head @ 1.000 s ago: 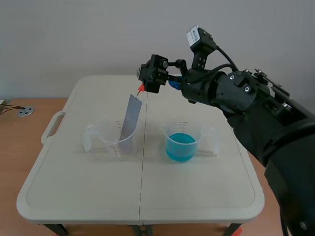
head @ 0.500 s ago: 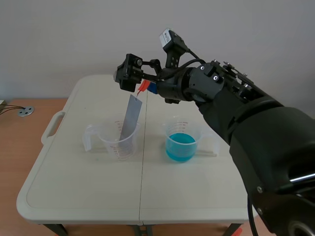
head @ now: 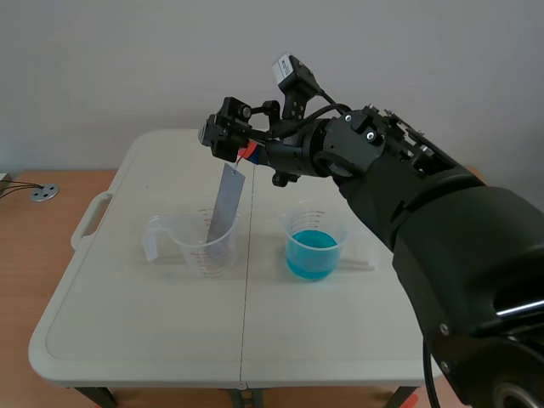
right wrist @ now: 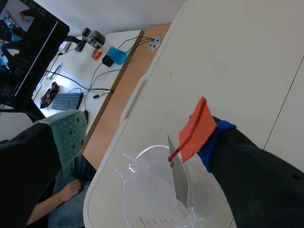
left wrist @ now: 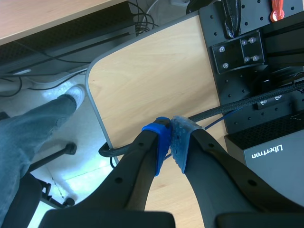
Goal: Hold the metal plate by the orange handle, dip it into the blue solution, take it out and point at it, then put the plate back in the beaker on the left.
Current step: 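Lift the metal plate out of the left beaker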
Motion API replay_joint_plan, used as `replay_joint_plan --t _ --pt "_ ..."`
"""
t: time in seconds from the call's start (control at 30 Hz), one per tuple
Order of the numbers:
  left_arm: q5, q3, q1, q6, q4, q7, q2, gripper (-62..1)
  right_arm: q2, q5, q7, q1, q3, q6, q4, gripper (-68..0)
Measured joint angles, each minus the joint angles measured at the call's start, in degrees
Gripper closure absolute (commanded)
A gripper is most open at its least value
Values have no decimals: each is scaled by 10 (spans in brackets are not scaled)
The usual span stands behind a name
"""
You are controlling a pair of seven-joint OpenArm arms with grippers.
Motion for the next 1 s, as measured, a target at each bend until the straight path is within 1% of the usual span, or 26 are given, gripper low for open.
replay_joint_plan --t 0.2,0.33,0.5,0.53,0.6,0.87,0.9,1.0 --pt "0 0 0 0 0 0 0 -21 0 23 -6 0 0 0 0 -253" --pt "0 0 0 0 0 0 0 -21 0 22 -9 0 0 0 0 -164" --pt "0 0 0 0 0 0 0 -21 0 22 -24 0 0 0 0 -107" --pt "0 0 0 0 0 0 0 -21 0 22 -24 0 0 0 0 -84" --pt "0 0 0 0 0 0 0 -21 0 22 -24 0 0 0 0 -13" --pt "0 0 0 0 0 0 0 -21 4 22 -23 0 0 2 0 -15" --pt "0 0 0 0 0 0 0 -21 4 21 -23 0 0 13 0 -15" --pt "0 0 0 0 0 0 0 -21 3 14 -24 0 0 57 0 -15"
